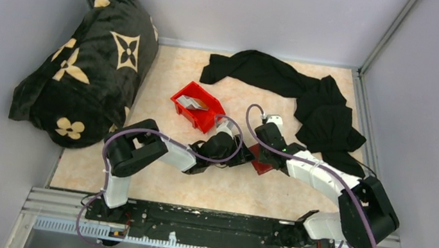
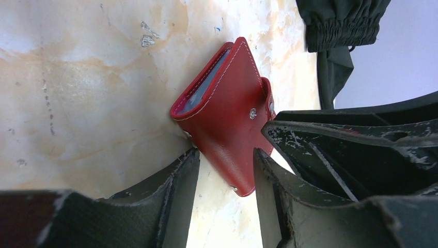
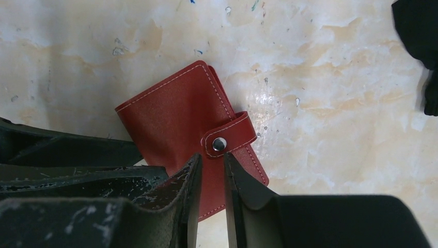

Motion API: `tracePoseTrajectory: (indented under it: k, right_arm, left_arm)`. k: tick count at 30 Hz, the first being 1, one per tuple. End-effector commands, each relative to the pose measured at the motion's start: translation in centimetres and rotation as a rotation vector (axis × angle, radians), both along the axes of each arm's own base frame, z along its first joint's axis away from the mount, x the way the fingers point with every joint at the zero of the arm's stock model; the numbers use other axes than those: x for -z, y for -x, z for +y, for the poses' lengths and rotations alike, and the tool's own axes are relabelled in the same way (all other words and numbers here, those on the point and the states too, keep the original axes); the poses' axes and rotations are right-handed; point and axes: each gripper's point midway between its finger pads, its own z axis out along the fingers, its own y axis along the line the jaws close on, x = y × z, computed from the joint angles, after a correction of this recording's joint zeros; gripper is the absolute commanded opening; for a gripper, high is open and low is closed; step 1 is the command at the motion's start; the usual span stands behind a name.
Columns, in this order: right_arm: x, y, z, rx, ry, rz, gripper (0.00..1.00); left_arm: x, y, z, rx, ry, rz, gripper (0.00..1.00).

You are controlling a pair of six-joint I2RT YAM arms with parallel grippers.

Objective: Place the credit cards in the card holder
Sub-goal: Close the card holder at the center of the board.

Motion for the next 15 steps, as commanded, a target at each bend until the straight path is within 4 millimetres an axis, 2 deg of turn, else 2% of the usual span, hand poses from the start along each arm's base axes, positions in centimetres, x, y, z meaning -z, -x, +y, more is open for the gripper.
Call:
tracePoseTrajectory:
  k: [1,15]
  right_arm:
    - [-1.4,-1.2,1.0,-0.013,0.02,-0.042,0.23]
    - [-2.8,-1.7,1.2,-0.01,0.152,-0.115,0.23]
  left_arm:
    - [13.4,5.5,11.3,-0.002,-0.526,0.256,0.53]
    - [13.7,5.7,11.4,0.004,-0.52,0.262,0.52]
